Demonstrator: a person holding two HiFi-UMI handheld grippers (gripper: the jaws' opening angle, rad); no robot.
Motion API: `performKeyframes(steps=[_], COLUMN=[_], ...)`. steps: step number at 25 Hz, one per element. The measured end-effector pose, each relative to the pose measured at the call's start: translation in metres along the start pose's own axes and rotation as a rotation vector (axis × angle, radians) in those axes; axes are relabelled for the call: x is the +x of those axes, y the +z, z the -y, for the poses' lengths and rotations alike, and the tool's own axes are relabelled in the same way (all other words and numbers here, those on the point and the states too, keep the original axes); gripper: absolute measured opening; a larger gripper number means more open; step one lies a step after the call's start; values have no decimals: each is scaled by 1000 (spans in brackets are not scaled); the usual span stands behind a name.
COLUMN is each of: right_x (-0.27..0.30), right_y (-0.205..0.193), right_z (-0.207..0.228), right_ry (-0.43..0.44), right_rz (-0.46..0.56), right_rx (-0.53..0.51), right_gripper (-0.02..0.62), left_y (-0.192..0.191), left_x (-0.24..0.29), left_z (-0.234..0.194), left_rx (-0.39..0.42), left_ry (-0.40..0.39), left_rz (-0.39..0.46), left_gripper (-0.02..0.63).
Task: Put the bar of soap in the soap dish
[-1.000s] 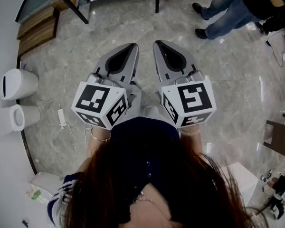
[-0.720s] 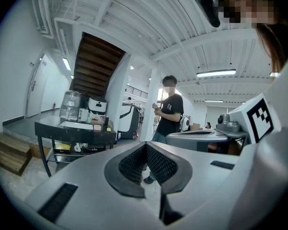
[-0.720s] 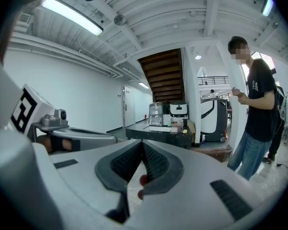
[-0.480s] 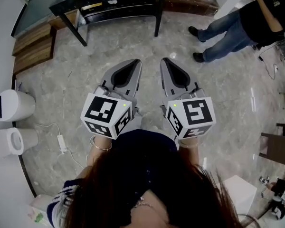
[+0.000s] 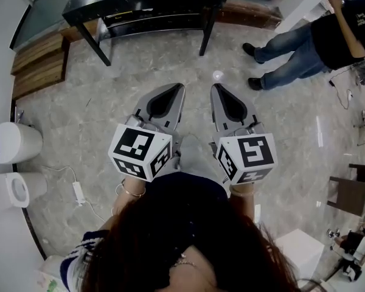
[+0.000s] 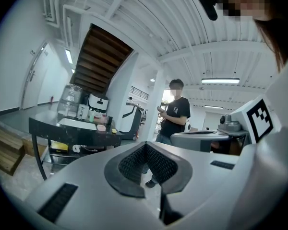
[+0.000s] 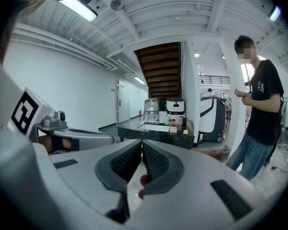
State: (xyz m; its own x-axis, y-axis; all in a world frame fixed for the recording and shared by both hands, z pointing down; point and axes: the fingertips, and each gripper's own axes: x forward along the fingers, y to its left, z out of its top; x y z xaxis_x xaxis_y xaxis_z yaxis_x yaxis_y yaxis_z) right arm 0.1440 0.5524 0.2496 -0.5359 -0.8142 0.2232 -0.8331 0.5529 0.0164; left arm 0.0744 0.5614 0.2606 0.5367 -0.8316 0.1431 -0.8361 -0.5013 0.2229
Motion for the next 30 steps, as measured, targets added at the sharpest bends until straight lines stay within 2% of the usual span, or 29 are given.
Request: performKeyframes(steps=[9,24,30], right_x=[84,241,290], right_y=[9,63,71], right_z=[38,148,177], right_ry=[21,47,60], right_rz=[8,37,21], right_rx=[11,38,23], right_gripper=[8,8,8], left_y=[13,84,103], left_x=[62,222,266], left_z=[-60,-150,-182], left_rx=[3,47,51], left_ry=[31,48,80], left_rz=[-13,-24,11], left_gripper=[-5,-5,-5])
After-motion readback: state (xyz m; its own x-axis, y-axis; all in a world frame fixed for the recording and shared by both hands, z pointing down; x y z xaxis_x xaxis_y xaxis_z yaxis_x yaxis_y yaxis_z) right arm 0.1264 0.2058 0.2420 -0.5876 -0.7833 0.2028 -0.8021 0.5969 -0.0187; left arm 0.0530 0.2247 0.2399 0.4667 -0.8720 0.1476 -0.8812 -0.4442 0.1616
